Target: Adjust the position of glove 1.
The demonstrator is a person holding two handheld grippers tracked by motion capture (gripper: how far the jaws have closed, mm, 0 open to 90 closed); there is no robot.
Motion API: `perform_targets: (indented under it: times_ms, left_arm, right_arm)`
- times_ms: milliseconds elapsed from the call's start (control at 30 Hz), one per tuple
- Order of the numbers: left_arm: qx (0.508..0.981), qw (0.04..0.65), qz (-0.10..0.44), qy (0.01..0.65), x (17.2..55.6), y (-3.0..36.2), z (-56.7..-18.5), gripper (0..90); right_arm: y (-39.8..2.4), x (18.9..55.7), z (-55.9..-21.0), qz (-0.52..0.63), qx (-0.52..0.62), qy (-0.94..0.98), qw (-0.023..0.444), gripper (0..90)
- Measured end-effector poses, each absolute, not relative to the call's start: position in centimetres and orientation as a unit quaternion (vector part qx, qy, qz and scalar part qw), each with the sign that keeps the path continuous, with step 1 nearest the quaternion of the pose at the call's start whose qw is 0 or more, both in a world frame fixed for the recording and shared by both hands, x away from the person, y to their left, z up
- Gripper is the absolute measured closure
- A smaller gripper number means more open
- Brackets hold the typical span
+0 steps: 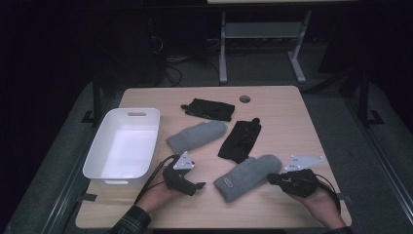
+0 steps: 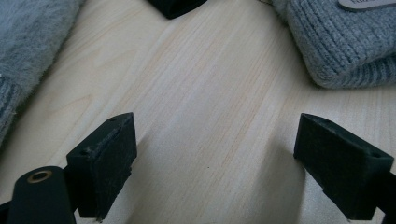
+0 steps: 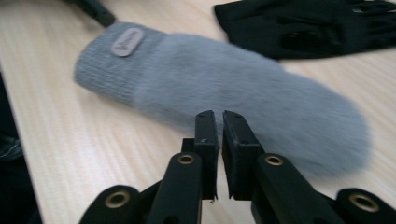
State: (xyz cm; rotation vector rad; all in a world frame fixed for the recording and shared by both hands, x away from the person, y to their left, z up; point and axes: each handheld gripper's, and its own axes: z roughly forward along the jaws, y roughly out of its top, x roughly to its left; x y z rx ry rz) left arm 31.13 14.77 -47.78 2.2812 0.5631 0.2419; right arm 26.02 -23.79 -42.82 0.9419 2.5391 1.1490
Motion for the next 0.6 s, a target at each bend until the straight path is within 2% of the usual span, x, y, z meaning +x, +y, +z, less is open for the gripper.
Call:
perform_targets:
  times_ms: [300, 600]
  left_arm:
    - [0.893, 0.380, 0.092, 0.224, 31.1, 14.8, -47.8, 12.2]
    - [0.894, 0.378, 0.093, 0.222, 31.1, 14.8, -47.8, 12.2]
  right_arm:
    - [-26.8, 27.0, -43.2, 0.383, 0.367, 0.837, 0.134, 60.6]
    - [-30.1, 28.4, -44.7, 0.380, 0.423, 0.807, 0.157, 27.9]
